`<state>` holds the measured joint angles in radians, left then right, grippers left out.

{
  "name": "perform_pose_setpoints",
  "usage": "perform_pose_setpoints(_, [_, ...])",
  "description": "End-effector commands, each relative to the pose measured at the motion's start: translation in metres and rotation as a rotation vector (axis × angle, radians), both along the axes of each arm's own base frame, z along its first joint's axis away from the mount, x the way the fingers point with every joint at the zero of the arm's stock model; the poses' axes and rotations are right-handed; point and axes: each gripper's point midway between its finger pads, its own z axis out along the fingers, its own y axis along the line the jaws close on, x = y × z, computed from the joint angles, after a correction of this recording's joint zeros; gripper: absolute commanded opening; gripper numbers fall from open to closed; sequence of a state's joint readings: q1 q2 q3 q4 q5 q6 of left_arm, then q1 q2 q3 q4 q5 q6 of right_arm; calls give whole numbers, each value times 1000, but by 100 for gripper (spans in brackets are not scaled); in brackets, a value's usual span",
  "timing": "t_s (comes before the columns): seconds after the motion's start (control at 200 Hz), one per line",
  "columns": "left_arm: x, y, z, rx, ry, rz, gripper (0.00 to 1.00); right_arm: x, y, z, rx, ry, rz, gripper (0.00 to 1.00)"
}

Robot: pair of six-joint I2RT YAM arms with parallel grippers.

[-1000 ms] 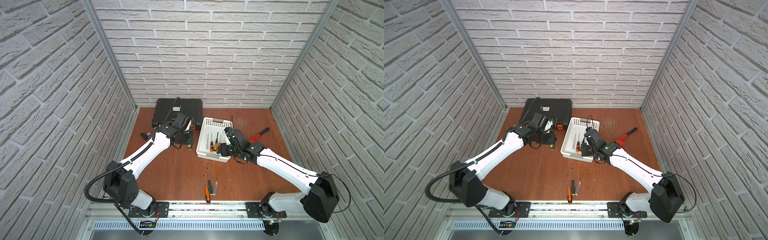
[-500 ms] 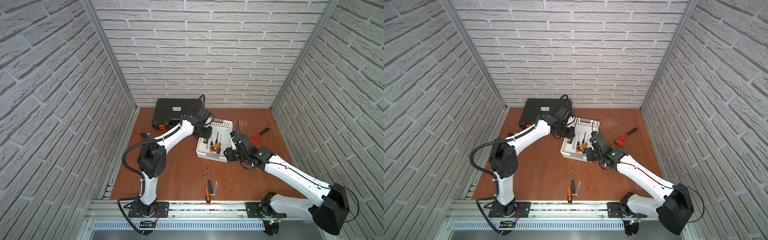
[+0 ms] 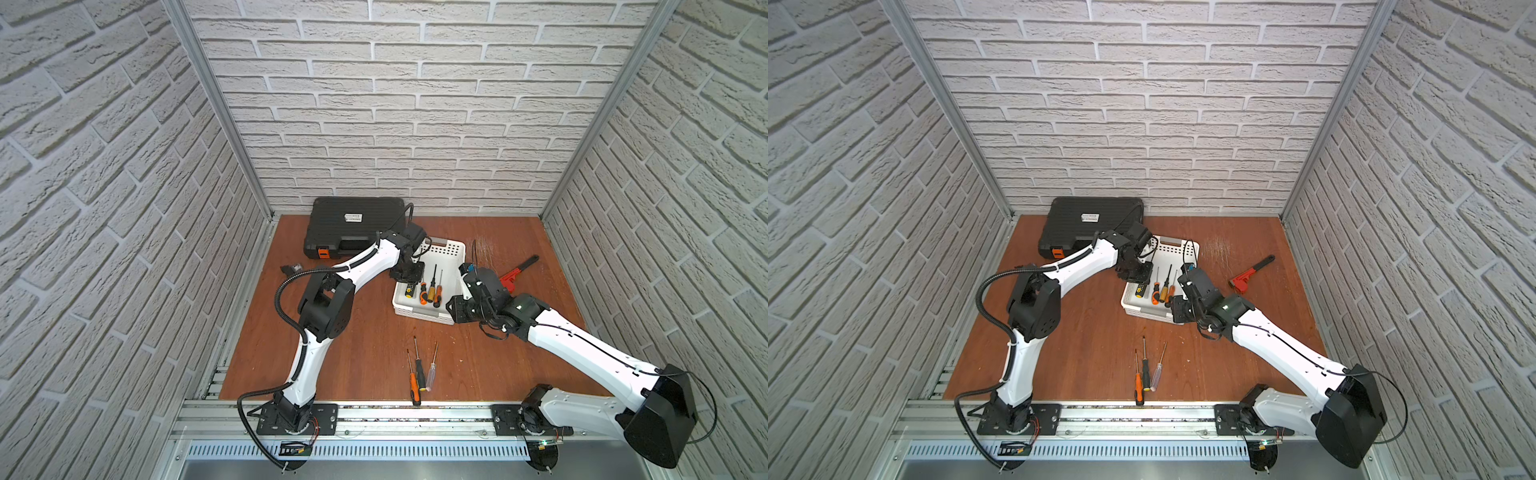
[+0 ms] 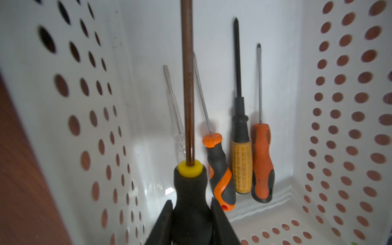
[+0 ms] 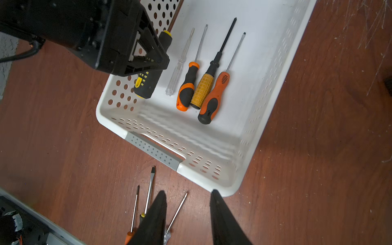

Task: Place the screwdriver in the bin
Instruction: 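Carry the yellow-black screwdriver into the basket with the left gripper, then open the left gripper and withdraw it while the right gripper moves toward the remaining screwdrivers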

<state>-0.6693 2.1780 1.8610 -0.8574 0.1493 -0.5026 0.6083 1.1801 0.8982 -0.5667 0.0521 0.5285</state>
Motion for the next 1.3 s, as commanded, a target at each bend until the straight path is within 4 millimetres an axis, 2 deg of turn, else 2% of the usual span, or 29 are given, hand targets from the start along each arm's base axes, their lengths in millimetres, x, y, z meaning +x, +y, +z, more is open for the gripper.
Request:
perform_pose_setpoints(0.0, [3,-4,3,-21,7,13,8,6,7,9,31,-26,2,38])
perform_pose_setpoints(0.3, [6,-1,-10,-6,15,36,18,4,10,0,57,-4,-3,38])
perform_pose_setpoints(0.43, [8,-4,-10,-22,9,41,19,5,6,2,28,-16,-2,39])
perform_pose_setpoints(0.645, [10,-3,-12,-19,7,45,26,8,4,8,11,-41,-1,41])
perform_pose_setpoints(1.015, [13,0,-27,-15,36,75,27,10,8,5,33,-34,-5,41])
perform_pose_setpoints(1.2, [15,-2,-27,-23,32,75,37,11,9,6,37,-38,-8,41])
perform_pose_setpoints(1.295, [15,-5,-17,-39,10,72,42,11,9,7,40,-38,-8,41])
